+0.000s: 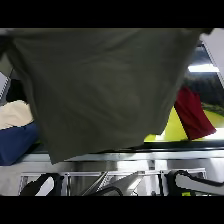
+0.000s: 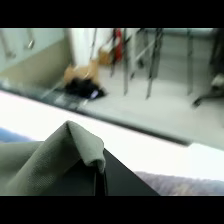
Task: Fold the shirts.
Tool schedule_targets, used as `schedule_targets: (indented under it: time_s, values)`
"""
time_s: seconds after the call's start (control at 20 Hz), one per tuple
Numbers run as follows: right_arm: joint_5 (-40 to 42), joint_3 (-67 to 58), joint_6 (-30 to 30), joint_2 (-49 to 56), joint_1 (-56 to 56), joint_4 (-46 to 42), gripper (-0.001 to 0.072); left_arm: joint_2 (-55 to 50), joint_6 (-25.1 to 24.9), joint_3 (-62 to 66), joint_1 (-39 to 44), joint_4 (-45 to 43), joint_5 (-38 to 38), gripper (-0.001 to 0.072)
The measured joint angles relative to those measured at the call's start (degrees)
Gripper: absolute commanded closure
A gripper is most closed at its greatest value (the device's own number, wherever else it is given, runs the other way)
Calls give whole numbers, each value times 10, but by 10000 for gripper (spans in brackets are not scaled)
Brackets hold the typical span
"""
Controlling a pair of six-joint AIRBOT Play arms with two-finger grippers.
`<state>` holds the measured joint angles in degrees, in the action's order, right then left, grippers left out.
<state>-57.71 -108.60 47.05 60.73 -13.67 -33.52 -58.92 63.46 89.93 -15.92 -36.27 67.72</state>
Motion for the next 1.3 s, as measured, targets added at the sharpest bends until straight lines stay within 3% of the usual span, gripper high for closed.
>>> schedule_targets:
  time_s: [0.25,0.3,0.35,0.4,0.6,0.65,0.7,0.85,1.05,1.3]
  values:
    - [39,0,-22,225,97,5,690,-188,-47,-56,49,10,-85,690]
    - [59,0,-25,261,111,4,558,-230,-54,-53,54,10,-96,525]
    - [80,0,-25,293,123,3,393,-266,-58,-45,56,10,-101,116]
    - [97,0,-25,316,131,1,370,-301,-61,-32,55,11,-103,50]
    - [113,-1,3,343,123,-1,374,-389,-39,41,30,13,-47,51]
    - [95,-1,19,334,108,-2,380,-399,-28,60,18,13,-22,61]
    - [69,-1,35,322,90,-4,475,-407,-15,76,4,13,9,165]
    - [-57,2,87,282,24,-36,466,-404,18,81,-33,-4,101,189]
    - [-210,69,147,222,-63,-104,467,-340,40,-44,-66,-86,161,190]
    - [-249,267,177,124,-159,-132,467,-245,35,-273,-92,-171,158,191]
